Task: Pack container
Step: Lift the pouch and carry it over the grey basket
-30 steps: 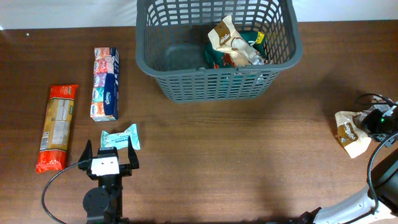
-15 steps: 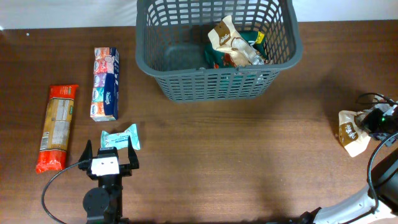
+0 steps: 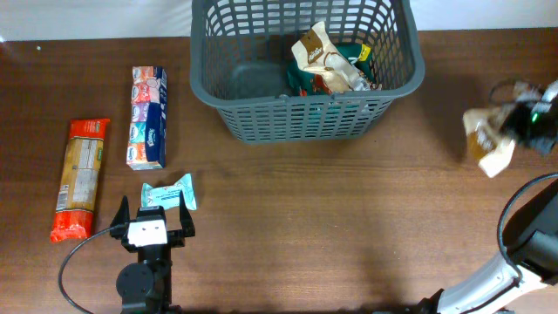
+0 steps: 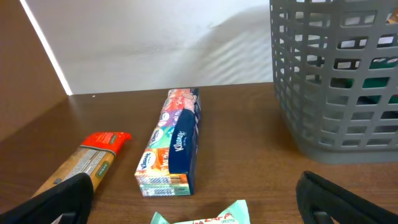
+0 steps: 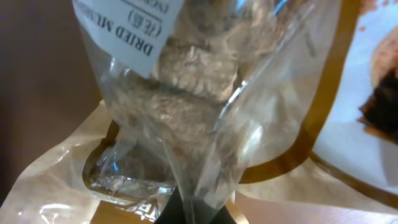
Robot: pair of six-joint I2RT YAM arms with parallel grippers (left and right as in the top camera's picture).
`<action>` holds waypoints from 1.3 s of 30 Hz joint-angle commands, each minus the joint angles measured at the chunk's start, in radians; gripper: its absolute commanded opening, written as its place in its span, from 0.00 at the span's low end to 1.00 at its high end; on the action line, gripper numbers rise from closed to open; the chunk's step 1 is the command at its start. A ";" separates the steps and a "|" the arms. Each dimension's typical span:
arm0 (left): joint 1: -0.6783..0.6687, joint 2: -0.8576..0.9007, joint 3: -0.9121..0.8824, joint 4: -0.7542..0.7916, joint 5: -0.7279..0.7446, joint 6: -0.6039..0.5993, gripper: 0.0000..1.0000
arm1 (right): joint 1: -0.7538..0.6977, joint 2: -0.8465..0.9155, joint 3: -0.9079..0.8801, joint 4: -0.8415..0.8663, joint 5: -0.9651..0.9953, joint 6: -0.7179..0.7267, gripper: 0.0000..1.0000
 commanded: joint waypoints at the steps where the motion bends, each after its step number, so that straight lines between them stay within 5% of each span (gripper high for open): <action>1: 0.002 -0.006 -0.004 -0.001 0.007 -0.009 0.99 | 0.030 -0.022 0.180 -0.047 -0.080 -0.010 0.04; 10: 0.002 -0.006 -0.004 -0.001 0.007 -0.009 0.99 | 0.176 -0.022 0.671 -0.234 -0.241 -0.010 0.04; 17: 0.002 -0.006 -0.004 -0.001 0.007 -0.009 0.99 | 0.386 -0.022 0.901 -0.216 -0.241 -0.010 0.04; 30: 0.002 -0.006 -0.004 -0.001 0.007 -0.009 0.99 | 0.724 0.057 0.908 -0.099 -0.190 -0.036 0.04; 39: 0.002 -0.006 -0.004 -0.002 0.007 -0.009 0.99 | 0.768 0.204 0.908 -0.137 -0.027 -0.036 0.04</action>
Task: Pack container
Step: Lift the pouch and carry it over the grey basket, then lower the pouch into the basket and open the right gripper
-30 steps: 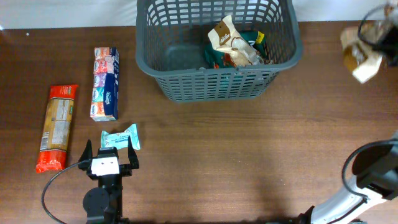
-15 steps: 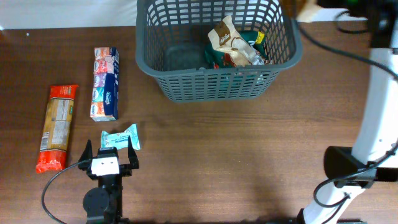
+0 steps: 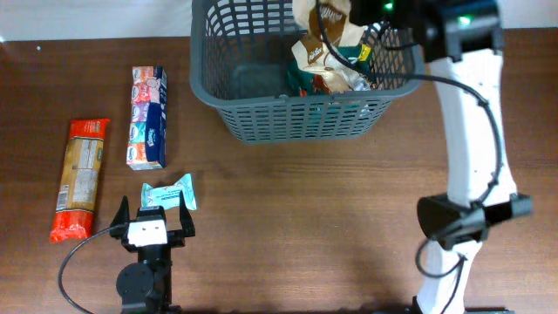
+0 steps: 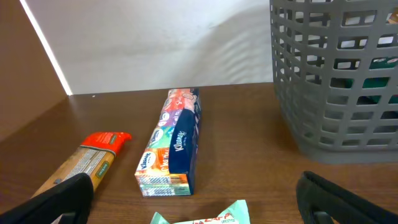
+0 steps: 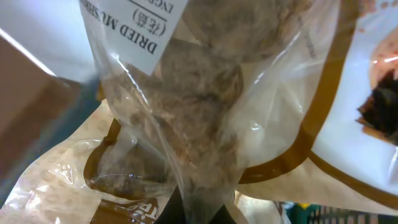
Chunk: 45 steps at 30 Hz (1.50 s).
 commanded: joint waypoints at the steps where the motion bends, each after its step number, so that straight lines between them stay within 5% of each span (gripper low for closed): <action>1: 0.002 -0.006 -0.004 -0.001 0.006 -0.009 0.99 | -0.010 0.072 0.006 -0.019 0.075 -0.011 0.03; 24: 0.002 -0.006 -0.004 -0.001 0.007 -0.009 0.99 | -0.018 0.248 -0.058 -0.178 0.281 -0.011 0.04; 26: 0.002 -0.006 -0.004 -0.001 0.006 -0.009 0.99 | -0.018 0.248 -0.066 -0.179 0.280 -0.011 0.18; 30: 0.002 -0.006 -0.004 -0.001 0.006 -0.009 0.99 | -0.018 0.248 -0.065 -0.184 0.280 -0.011 0.97; 45: 0.002 -0.006 -0.004 -0.001 0.006 -0.009 0.99 | -0.018 0.154 0.062 -0.184 0.253 -0.044 0.99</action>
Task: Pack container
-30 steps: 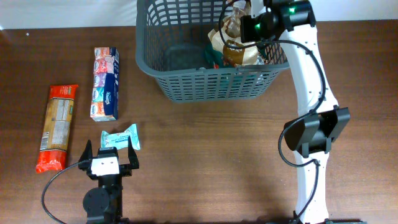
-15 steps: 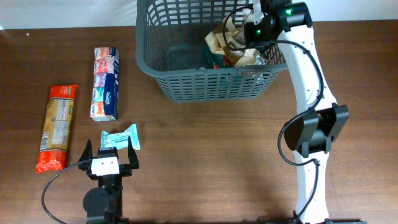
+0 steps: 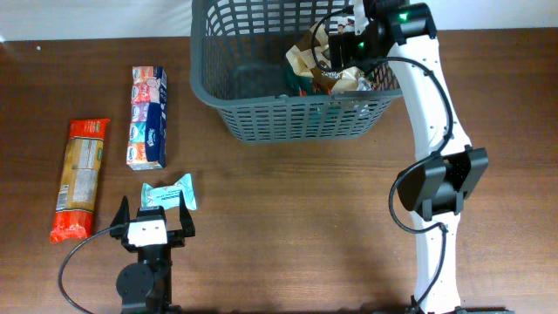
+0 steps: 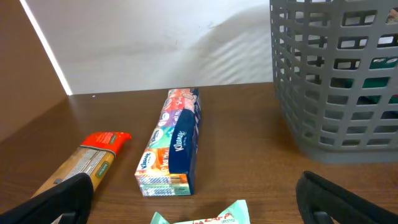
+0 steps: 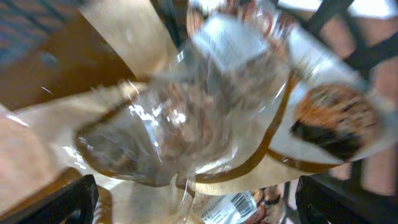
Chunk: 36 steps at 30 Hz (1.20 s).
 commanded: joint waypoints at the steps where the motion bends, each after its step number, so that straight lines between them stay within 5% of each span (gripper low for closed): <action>1: 0.002 -0.006 -0.004 -0.001 0.007 -0.009 0.99 | -0.008 -0.106 0.103 0.003 -0.010 -0.036 0.99; 11: 0.002 -0.006 -0.004 -0.001 0.007 -0.009 0.99 | -0.008 -0.212 0.332 -0.049 -0.040 -0.038 0.99; 21: 0.002 -0.006 -0.004 -0.001 0.007 -0.009 0.99 | -0.047 -0.398 0.364 -0.146 0.494 -0.033 0.99; 25: 0.002 -0.006 -0.004 -0.001 0.007 -0.009 0.99 | -0.154 -0.470 0.364 -0.206 0.600 0.019 0.99; 36: 0.002 -0.006 -0.004 -0.001 0.007 -0.009 0.99 | -0.603 -0.474 0.312 -0.316 0.520 0.160 0.99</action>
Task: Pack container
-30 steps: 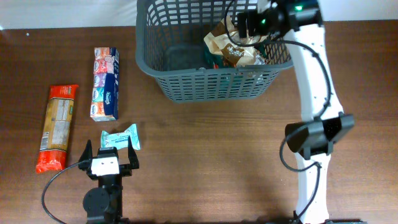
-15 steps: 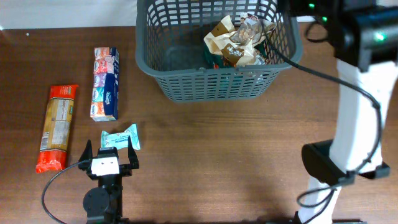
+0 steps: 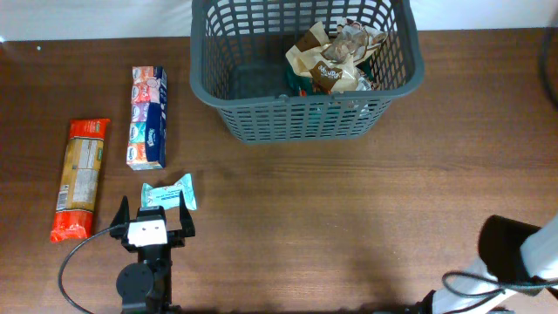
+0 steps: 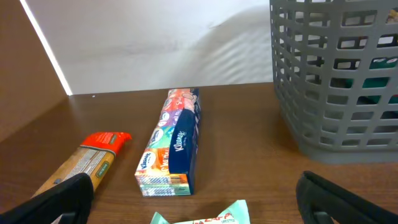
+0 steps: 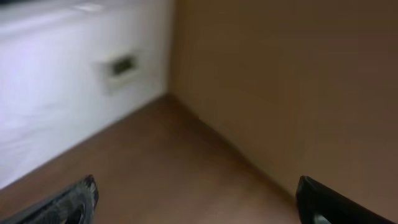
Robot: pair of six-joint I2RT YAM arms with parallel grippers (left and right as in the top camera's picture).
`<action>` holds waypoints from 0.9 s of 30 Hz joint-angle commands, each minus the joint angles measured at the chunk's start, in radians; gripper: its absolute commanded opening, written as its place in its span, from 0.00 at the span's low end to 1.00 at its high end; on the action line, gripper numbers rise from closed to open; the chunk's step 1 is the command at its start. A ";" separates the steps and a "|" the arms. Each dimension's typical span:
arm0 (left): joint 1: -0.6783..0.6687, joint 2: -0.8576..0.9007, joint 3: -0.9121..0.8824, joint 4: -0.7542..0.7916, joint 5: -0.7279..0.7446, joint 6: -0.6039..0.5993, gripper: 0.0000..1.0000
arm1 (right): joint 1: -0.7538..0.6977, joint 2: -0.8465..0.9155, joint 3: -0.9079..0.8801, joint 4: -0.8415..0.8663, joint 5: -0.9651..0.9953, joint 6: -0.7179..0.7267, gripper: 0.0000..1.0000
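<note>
The grey basket (image 3: 305, 118) stands at the back middle of the table, and its wall (image 4: 336, 81) fills the right of the left wrist view. A clear and tan bag of dried mushrooms (image 3: 338, 51) lies on top of other snack packs in its right half. My left gripper (image 3: 154, 212) (image 4: 196, 208) rests open at the front left, with a teal bar wrapper (image 3: 170, 194) (image 4: 205, 219) just ahead of its fingers. My right gripper (image 5: 196, 199) is open and holds nothing. It faces bare table and a white wall and is out of the overhead view.
A tissue pack (image 3: 148, 118) (image 4: 171, 146) lies left of the basket. A red and tan pasta pack (image 3: 78, 179) (image 4: 84, 163) lies further left. The right arm's base (image 3: 519, 257) shows at the front right corner.
My right gripper was open over the basket's right half above the mushroom bag. Now it is out of the overhead view, facing bare table and wall. The bag lies in the basket.
My right gripper was shut on the mushroom bag over the table's right edge. Then it held the bag above the basket's back. Then it was open with the bag among the packs, and now it is away. The left arm has stayed still.
</note>
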 commanded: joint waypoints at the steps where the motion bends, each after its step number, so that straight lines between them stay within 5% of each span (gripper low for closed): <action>1: 0.002 -0.006 -0.004 -0.001 0.006 -0.009 0.99 | -0.116 0.016 -0.035 -0.014 -0.048 0.073 0.99; 11: 0.002 -0.006 -0.004 -0.001 0.006 -0.009 0.99 | -0.274 0.018 -0.182 -0.011 -0.119 0.115 0.99; 27: 0.002 -0.006 -0.004 0.003 0.003 -0.008 0.99 | -0.282 0.031 -0.753 0.117 -0.224 0.146 0.99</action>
